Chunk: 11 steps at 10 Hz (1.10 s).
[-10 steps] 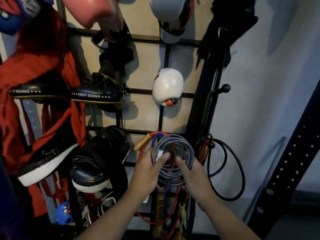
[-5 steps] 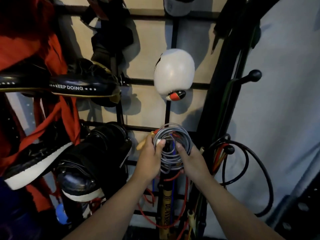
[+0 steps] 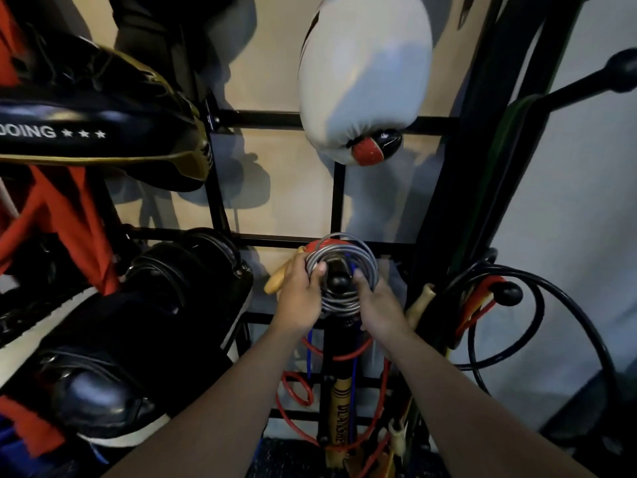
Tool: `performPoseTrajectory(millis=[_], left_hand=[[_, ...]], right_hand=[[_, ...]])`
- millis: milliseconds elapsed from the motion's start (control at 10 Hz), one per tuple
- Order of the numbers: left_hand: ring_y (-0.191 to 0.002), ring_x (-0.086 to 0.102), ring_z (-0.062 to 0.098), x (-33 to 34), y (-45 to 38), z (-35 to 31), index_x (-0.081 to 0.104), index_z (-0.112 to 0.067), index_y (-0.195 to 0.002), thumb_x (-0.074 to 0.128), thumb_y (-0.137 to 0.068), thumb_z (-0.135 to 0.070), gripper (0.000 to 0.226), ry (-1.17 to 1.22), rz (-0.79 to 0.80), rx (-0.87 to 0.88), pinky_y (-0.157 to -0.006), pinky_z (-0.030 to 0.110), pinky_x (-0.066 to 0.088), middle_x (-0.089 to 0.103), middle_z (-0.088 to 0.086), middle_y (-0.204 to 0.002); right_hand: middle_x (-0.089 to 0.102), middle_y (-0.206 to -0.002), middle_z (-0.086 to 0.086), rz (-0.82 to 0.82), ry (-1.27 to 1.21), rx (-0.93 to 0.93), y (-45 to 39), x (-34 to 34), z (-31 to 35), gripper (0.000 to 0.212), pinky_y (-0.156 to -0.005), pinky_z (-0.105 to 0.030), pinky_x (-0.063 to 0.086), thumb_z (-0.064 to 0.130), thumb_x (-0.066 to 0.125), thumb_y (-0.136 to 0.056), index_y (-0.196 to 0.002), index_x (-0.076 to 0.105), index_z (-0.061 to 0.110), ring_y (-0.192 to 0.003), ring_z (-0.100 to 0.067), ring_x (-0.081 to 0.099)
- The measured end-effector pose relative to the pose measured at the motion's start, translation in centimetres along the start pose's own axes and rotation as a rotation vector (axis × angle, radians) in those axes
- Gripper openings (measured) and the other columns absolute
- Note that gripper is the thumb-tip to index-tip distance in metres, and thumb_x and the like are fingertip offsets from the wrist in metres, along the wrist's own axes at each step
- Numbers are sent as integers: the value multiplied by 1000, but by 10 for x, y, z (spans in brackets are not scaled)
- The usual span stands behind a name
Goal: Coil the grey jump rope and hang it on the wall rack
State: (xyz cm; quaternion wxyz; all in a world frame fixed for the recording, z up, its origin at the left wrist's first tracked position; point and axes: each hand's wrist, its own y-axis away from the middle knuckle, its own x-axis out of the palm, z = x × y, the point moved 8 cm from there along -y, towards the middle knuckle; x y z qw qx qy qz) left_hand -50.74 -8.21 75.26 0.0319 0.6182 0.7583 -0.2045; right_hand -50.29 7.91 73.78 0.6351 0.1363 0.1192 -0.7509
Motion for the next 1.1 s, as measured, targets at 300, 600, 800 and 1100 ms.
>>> performPoseTrajectory(millis=[300, 600, 800, 1100], left_hand=[[-113, 44, 19, 9, -37, 25, 54, 0, -131, 49, -107, -18, 31, -92, 31, 0, -91, 19, 29, 48, 13, -121], [-126, 45, 30, 16, -39, 23, 43, -12, -146, 60, -94, -35, 59, -304, 177, 73, -114, 33, 31, 38, 14, -135], [-136, 36, 25, 9, -34, 12, 32, -24, -155, 60, -97, -19, 65, -328, 247, 115, -107, 21, 21, 35, 7, -146], [-145, 34, 30, -13, -33, -18, 36, -23, -155, 62, -98, -15, 64, -335, 268, 115, -121, 40, 26, 38, 8, -154]], right_hand=[[58, -124, 1, 11, -56, 48, -47, 20, -14, 27, -91, -24, 39, 24, 46, -108, -134, 52, 19, -128, -23, 56], [63, -124, -13, -55, -100, 130, -48, 17, -30, 47, -86, -30, 45, 6, 70, -88, -125, 44, 18, -108, -24, 61], [58, -136, -1, -133, -57, -21, -30, 3, -12, 64, -109, -37, 44, 28, 77, -72, -128, 46, 38, -126, -21, 56], [51, -144, 9, -72, -171, -38, -18, -25, 7, 41, -117, -50, 36, 47, 59, -81, -118, 48, 63, -134, -19, 50]])
